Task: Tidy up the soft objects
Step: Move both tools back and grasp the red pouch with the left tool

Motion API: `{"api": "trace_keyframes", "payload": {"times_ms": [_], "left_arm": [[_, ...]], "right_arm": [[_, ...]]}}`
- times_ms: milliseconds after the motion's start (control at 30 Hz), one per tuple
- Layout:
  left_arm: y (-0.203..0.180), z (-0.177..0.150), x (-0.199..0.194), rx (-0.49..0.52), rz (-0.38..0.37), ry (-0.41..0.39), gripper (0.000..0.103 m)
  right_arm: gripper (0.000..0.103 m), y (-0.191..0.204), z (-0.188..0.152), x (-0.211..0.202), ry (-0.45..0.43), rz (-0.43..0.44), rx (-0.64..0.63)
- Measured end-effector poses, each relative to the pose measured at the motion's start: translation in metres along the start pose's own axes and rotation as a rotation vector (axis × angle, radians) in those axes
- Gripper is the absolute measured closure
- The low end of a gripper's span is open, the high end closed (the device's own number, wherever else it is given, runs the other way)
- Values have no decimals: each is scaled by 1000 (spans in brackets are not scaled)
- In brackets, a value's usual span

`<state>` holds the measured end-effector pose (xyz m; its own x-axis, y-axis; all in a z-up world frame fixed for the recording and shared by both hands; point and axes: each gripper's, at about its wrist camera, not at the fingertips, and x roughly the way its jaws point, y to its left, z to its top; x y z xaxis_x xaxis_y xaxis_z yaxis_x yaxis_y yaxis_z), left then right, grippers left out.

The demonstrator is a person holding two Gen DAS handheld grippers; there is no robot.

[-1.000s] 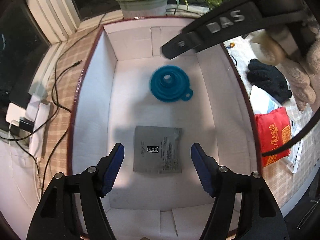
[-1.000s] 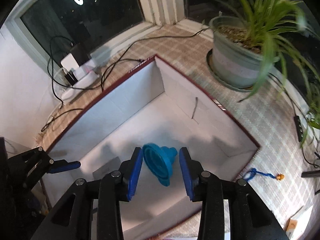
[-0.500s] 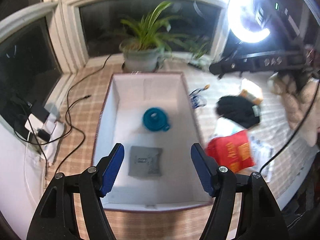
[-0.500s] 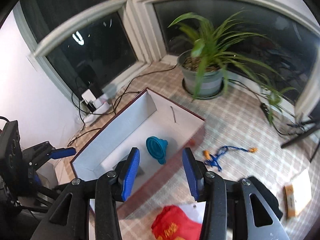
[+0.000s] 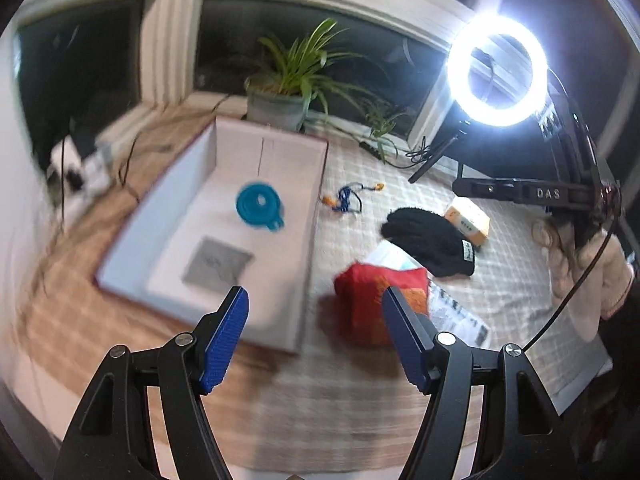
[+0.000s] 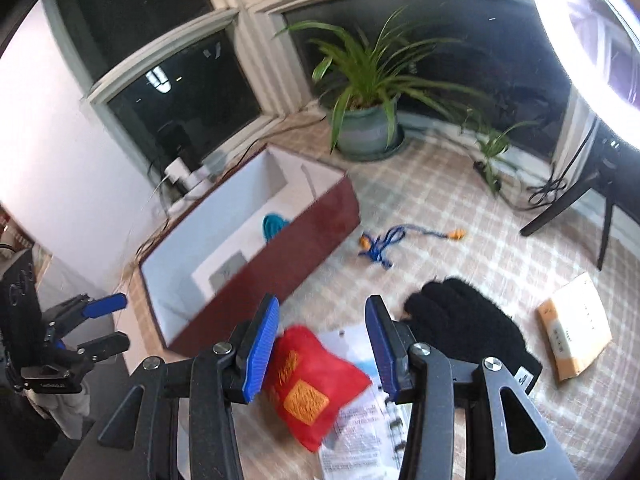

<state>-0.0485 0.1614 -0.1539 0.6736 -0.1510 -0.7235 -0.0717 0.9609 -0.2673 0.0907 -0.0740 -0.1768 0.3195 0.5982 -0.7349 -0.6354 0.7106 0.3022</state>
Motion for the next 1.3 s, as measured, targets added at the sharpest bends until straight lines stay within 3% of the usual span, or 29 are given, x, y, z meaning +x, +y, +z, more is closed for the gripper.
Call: {"api": "trace_keyframes", "payload": {"times_ms": [167, 267, 433, 600, 800, 1033, 1300], "left_arm": [[-25, -36, 16, -135, 5, 12, 34], [-40, -55, 30, -215, -1, 18, 34], [-59, -76, 54, -348, -10, 13, 34], [-65, -90, 71, -465, 15, 8, 34], [-54, -97, 100, -591, -45, 65, 34], [-48, -97, 118, -627, -62, 73, 34], [-56, -86, 135, -600, -55, 64, 36]], "right_arm": [[59, 0, -11, 6, 43, 52, -117], [51, 3, -15, 15, 82, 89, -169], [51, 6, -16, 42, 191, 135, -231], [51, 6, -17, 72, 296, 167, -243], [51, 10, -21, 107, 394, 174, -260], [51, 7, -28, 132, 465, 170, -238], [52, 11, -41, 137, 491, 187, -232]]}}
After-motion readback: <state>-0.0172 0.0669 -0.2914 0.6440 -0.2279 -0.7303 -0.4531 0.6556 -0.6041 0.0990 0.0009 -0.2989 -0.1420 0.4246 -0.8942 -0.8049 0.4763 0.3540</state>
